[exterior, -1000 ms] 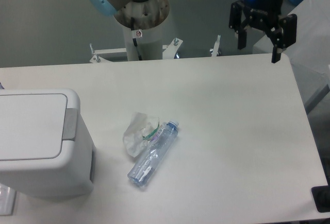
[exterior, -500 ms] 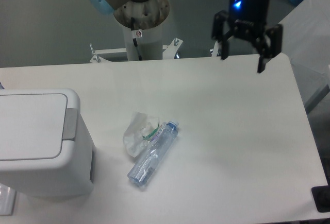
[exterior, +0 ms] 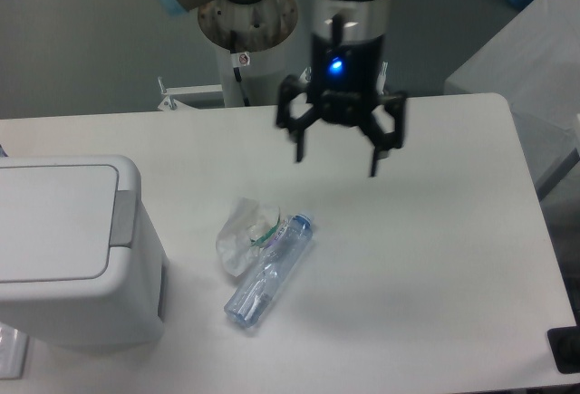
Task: Open the trash can
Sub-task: 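Move the open gripper across the table toward the white trash can, then lower the gripper fingers onto the edge of the trash can lid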
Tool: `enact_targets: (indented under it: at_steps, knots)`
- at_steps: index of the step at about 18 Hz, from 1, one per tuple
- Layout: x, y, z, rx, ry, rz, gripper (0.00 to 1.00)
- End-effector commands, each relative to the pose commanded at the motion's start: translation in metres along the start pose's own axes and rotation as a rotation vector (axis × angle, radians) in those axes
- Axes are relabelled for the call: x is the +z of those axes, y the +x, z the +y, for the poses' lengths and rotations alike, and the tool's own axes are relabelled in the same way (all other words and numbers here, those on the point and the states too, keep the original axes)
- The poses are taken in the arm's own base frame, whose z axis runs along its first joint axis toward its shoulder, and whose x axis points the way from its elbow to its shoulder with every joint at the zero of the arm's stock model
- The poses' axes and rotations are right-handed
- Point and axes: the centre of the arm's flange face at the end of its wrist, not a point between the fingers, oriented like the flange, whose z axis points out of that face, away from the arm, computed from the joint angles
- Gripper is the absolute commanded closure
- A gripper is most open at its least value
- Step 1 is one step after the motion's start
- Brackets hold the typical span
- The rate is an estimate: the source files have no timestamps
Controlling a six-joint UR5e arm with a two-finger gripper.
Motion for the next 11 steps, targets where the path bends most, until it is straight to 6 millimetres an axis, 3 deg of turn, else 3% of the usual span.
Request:
enact_targets:
  at_steps: [7, 11]
  knots:
    - [0.018, 0.064, -0.01, -0.162, -0.009, 0.06, 0.0]
    - [0.022, 0.08, -0.012, -0.171, -0.015, 0.076, 0.0]
